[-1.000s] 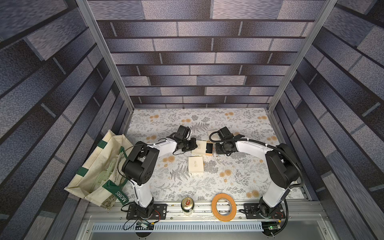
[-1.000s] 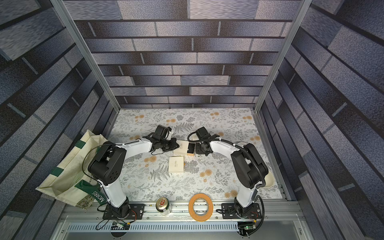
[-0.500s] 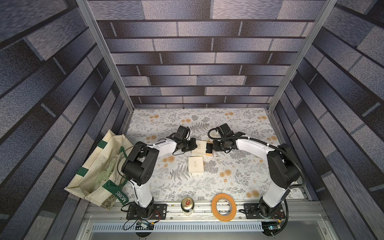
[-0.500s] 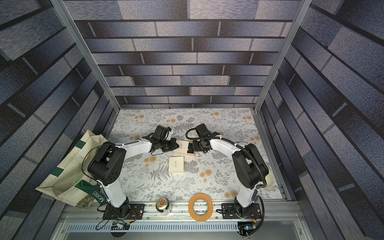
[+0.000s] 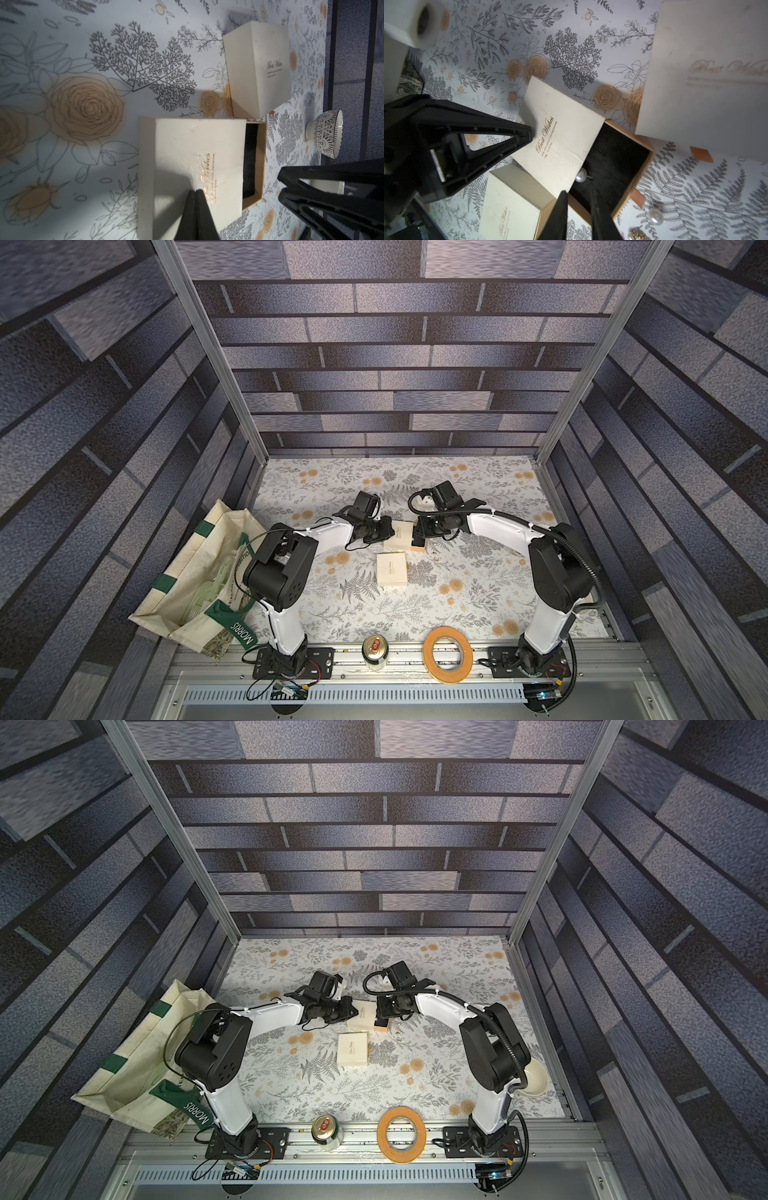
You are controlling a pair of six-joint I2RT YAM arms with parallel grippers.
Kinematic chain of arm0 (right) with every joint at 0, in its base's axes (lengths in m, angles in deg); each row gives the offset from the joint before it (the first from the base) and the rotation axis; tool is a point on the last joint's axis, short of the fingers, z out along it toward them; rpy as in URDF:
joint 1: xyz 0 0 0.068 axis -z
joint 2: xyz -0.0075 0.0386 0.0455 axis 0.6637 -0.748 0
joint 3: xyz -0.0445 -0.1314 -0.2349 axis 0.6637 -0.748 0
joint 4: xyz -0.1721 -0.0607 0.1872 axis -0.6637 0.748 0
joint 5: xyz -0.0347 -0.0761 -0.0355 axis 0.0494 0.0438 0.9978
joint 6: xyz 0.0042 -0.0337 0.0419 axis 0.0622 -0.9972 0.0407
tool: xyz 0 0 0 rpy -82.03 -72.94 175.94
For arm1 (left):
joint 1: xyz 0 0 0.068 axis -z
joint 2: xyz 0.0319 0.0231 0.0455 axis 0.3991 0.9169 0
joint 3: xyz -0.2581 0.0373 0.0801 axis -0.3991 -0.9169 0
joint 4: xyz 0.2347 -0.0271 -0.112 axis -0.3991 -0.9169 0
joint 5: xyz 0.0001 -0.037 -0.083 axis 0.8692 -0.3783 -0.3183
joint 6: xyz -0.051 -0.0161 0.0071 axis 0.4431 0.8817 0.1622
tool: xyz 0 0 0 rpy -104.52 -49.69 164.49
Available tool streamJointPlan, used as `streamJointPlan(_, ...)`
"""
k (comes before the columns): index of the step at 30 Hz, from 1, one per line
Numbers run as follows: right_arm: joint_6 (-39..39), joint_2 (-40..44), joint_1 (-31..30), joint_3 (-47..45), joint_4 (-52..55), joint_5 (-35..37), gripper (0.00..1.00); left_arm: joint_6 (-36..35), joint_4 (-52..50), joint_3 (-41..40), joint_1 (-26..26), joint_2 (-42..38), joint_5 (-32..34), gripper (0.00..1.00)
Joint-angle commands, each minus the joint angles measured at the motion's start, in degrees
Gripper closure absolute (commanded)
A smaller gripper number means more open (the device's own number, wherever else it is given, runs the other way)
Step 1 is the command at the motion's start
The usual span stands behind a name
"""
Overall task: Take out the earrings from the drawer-style jewelry box
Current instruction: Place the earring at the center of the board.
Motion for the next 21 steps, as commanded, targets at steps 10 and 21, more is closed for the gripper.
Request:
streamJointPlan(10,0.2,-2.5,-0.4,0.4,3.8,-0.1,0.79,0.5,-6.4,-2.5,-0.8,0.4,2.9,1.0)
streamJointPlan(21,-0.9,-3.0,-0.4,0.6,7.4,4.4,0.8,0.4,-6.5,-2.8,-1.0,-0.1,3.2,1.0)
